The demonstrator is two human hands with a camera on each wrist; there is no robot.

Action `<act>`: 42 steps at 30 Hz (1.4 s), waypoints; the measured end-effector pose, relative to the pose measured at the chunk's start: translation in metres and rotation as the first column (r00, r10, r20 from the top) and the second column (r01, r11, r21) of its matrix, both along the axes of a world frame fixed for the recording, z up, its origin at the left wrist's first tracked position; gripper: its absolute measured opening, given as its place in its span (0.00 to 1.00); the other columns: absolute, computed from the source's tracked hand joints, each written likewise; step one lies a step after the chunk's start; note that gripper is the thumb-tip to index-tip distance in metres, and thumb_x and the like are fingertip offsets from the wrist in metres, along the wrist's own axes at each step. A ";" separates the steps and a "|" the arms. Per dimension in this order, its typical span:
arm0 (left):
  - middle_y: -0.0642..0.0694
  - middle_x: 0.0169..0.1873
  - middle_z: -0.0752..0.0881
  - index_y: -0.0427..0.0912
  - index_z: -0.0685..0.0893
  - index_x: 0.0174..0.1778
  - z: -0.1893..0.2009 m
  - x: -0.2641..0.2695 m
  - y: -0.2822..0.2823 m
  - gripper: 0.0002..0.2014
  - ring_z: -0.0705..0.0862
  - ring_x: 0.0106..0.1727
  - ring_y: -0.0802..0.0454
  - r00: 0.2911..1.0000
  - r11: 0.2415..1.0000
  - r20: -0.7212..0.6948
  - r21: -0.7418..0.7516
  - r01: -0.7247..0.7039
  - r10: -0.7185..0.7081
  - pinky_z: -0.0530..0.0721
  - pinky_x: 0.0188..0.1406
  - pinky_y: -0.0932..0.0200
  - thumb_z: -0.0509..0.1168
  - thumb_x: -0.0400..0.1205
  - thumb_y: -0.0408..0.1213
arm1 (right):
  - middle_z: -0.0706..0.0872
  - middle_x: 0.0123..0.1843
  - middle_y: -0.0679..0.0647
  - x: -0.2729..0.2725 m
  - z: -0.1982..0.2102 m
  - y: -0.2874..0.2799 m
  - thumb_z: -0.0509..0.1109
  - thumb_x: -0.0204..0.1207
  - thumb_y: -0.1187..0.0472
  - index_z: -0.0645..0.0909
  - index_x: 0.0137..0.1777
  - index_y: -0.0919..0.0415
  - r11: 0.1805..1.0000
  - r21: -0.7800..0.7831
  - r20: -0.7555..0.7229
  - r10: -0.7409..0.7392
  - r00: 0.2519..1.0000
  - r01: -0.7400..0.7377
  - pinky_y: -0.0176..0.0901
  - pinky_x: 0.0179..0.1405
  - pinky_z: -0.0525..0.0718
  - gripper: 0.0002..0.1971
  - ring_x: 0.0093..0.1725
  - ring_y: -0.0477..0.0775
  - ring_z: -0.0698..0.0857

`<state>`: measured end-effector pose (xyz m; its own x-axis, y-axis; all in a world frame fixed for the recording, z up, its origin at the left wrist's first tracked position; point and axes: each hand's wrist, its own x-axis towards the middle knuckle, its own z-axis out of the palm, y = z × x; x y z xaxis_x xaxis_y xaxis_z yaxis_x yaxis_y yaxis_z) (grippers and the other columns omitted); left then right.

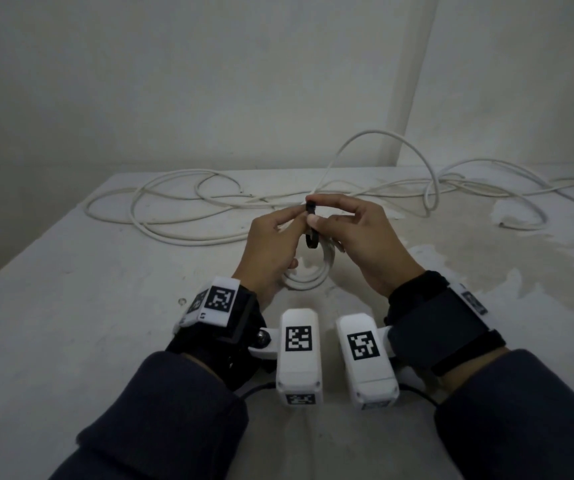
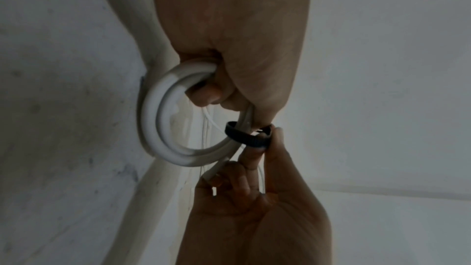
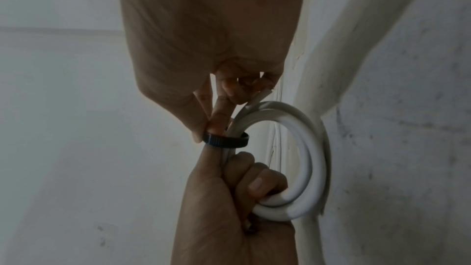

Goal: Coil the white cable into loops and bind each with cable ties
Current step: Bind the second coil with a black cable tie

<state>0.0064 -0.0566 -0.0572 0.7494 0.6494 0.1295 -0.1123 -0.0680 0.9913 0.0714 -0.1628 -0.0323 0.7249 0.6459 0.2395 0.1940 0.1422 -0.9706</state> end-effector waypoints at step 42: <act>0.59 0.15 0.77 0.39 0.88 0.56 0.000 -0.001 -0.001 0.11 0.64 0.20 0.61 0.998 0.998 0.029 0.011 0.054 -0.055 0.66 0.20 0.67 0.61 0.85 0.36 | 0.89 0.33 0.52 0.009 -0.005 -0.002 0.73 0.74 0.69 0.85 0.55 0.66 0.999 0.037 -0.079 0.015 0.997 -0.012 0.24 0.29 0.75 0.10 0.29 0.39 0.84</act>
